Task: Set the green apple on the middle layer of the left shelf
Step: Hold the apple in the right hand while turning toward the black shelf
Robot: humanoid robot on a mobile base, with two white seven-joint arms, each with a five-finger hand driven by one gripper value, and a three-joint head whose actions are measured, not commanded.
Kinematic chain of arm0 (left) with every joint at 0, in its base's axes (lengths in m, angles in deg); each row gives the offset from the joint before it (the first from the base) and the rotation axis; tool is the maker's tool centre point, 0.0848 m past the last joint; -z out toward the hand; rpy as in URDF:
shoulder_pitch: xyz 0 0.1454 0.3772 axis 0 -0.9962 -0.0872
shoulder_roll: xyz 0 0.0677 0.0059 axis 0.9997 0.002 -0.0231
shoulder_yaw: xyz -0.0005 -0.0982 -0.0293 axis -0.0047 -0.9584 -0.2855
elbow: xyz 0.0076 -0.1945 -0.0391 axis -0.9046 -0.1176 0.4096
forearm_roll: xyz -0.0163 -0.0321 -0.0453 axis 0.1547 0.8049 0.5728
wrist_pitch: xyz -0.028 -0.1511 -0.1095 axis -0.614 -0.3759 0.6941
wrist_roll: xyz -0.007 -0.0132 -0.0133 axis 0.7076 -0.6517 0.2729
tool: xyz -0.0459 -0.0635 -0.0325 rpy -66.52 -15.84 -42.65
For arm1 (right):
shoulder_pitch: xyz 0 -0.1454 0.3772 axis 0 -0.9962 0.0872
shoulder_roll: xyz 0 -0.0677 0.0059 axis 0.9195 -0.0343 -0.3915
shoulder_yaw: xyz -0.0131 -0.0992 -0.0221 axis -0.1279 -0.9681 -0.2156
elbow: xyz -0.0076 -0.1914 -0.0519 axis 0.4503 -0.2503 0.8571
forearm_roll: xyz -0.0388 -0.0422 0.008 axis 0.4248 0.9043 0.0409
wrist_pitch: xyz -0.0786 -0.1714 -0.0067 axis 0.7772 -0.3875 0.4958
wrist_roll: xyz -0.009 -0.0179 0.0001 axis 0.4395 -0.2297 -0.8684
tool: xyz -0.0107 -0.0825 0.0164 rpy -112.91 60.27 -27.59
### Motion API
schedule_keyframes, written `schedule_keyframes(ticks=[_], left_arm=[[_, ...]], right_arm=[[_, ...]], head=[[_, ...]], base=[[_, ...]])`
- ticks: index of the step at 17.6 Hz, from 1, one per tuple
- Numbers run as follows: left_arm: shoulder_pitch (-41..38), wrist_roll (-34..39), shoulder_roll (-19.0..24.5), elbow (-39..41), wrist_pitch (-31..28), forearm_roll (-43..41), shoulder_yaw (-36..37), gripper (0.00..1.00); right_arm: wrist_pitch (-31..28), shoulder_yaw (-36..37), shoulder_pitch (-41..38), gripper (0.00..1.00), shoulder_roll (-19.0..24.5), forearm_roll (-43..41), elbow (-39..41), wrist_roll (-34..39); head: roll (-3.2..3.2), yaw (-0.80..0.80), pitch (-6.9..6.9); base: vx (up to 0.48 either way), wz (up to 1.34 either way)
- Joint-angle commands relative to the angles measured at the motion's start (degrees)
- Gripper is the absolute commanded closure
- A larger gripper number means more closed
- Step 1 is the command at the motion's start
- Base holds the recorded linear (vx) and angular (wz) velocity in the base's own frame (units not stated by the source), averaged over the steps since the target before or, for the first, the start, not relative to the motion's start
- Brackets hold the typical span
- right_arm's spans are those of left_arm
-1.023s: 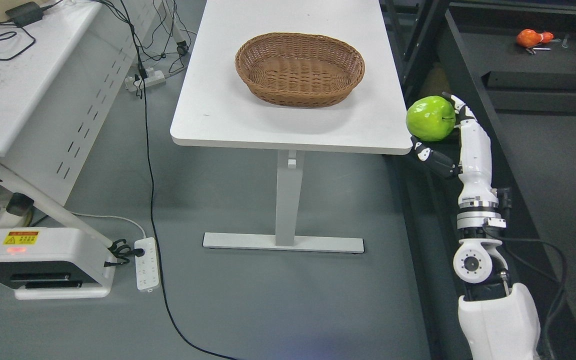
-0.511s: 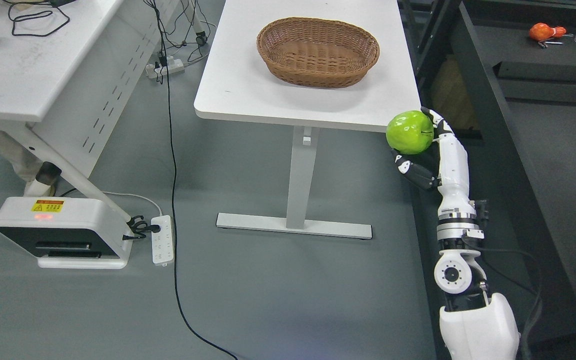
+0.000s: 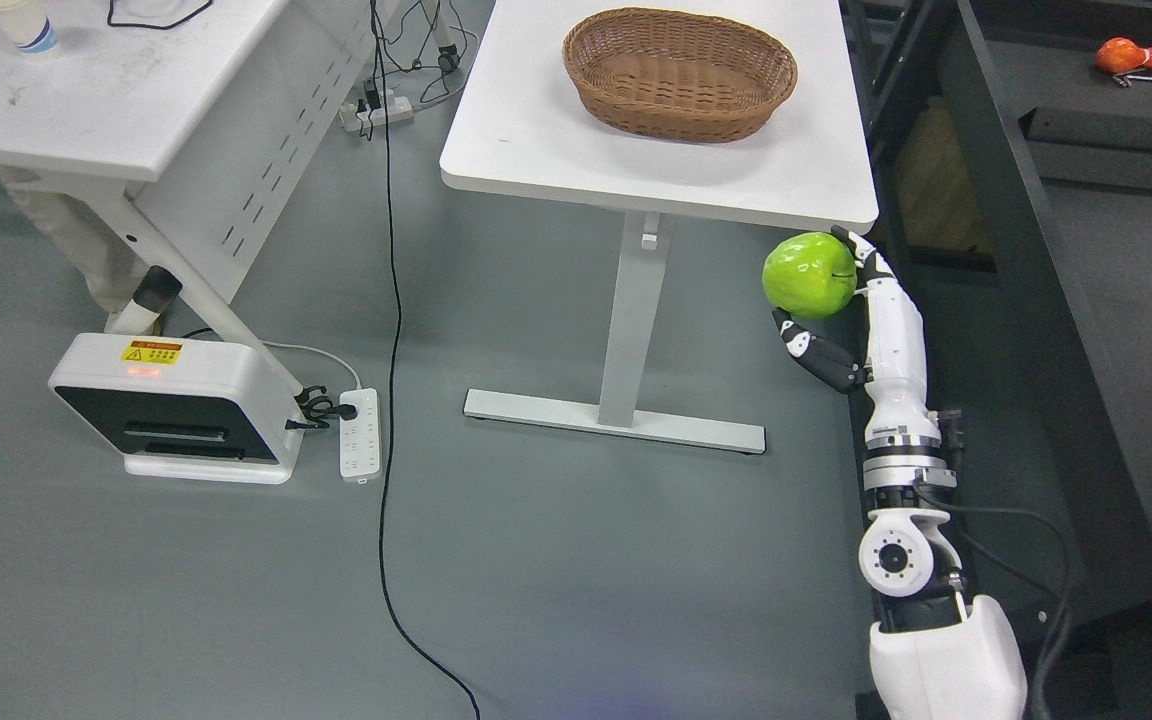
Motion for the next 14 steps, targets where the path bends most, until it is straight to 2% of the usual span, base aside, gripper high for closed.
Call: schedule_keyframes(ticks=[1, 7, 14], left_arm=[[0.01, 0.01, 1.0, 0.03, 0.04, 0.0, -0.05, 0.0], [0.01, 0.01, 1.0, 0.03, 0.04, 0.0, 0.13, 0.0], [0.01, 0.01, 1.0, 0.03, 0.04, 0.0, -0.05, 0.0]], right_arm=[[0.01, 0.15, -0.69, 0.99, 0.53, -0.08, 0.4, 0.0], [0.01, 1.12, -1.21, 0.99, 0.36, -0.25, 0.66, 0.0], [0.01, 1.65, -1.65, 0.99, 0.44, -0.25, 0.66, 0.0]], head=[[0.0, 0.0, 0.0], [0.0, 0.0, 0.0], [0.0, 0.0, 0.0]], base=[[-0.184, 0.04], [-0.164, -0.12], [-0.121, -0.44]])
